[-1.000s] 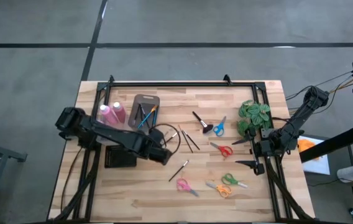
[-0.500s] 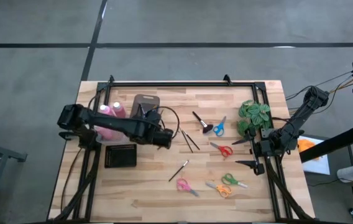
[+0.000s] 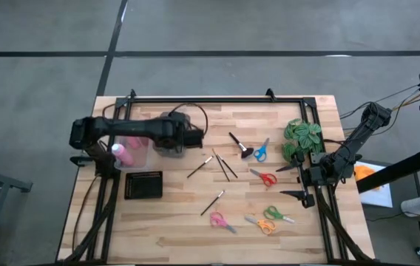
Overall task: Pick & Place Paint Supplies
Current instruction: Put the middle gold brush into the black bin
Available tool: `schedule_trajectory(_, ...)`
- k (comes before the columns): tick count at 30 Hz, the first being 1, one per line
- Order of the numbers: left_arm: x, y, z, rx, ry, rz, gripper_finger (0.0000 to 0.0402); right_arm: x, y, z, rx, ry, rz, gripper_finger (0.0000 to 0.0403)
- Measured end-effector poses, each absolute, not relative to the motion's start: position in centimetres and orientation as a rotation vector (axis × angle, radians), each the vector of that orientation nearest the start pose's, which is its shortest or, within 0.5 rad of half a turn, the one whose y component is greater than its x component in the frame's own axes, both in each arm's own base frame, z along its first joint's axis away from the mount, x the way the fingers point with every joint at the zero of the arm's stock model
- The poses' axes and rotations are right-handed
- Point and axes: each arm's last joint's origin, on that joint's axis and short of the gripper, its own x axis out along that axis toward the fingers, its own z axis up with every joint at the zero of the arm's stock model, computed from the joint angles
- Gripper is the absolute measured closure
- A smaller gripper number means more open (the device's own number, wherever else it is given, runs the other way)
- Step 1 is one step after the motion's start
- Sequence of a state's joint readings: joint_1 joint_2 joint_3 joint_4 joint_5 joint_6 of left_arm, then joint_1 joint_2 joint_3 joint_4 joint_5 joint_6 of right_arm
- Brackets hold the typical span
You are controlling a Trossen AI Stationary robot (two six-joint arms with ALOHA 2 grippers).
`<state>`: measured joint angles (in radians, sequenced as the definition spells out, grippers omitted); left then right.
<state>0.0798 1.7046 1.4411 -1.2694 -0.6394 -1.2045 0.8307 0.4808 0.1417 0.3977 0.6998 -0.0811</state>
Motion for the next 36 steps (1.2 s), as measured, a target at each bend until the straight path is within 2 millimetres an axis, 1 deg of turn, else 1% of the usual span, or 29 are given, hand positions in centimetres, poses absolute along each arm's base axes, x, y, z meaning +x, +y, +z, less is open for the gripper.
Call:
schedule_trajectory(6, 30.5, 6.4, 26.1, -0.553, 0.9, 1.388, 0.0399, 9.9, 8.1, 20.6, -0.039, -0.048, 0.129, 0.0062)
schedule_trajectory(10, 30.2, 7.5, 25.0, -0.587, 0.906, 1.405, 0.0399, 9.9, 8.1, 20.6, -0.039, -0.047, 0.129, 0.0062)
schedule_trajectory(12, 30.1, 7.8, 24.1, -0.596, 0.917, 1.4, 0.0399, 9.9, 8.1, 20.6, -0.041, -0.047, 0.129, 0.0062)
schedule_trajectory(18, 29.8, 8.2, 21.7, -0.593, 0.954, 1.347, 0.0399, 9.9, 8.1, 20.6, -0.039, -0.047, 0.129, 0.0062)
schedule_trajectory(24, 29.5, 8.2, 20.1, -0.589, 0.958, 1.327, 0.0399, 9.9, 8.1, 20.6, -0.041, -0.047, 0.129, 0.0062)
schedule_trajectory(30, 28.9, 8.2, 18.7, -0.586, 0.972, 1.336, 0.0399, 9.9, 8.1, 20.6, -0.039, -0.047, 0.129, 0.0062)
schedule_trajectory(36, 28.7, 8.1, 18.1, -0.595, 0.982, 1.33, 0.0399, 9.9, 8.1, 20.6, -0.041, -0.047, 0.129, 0.0062)
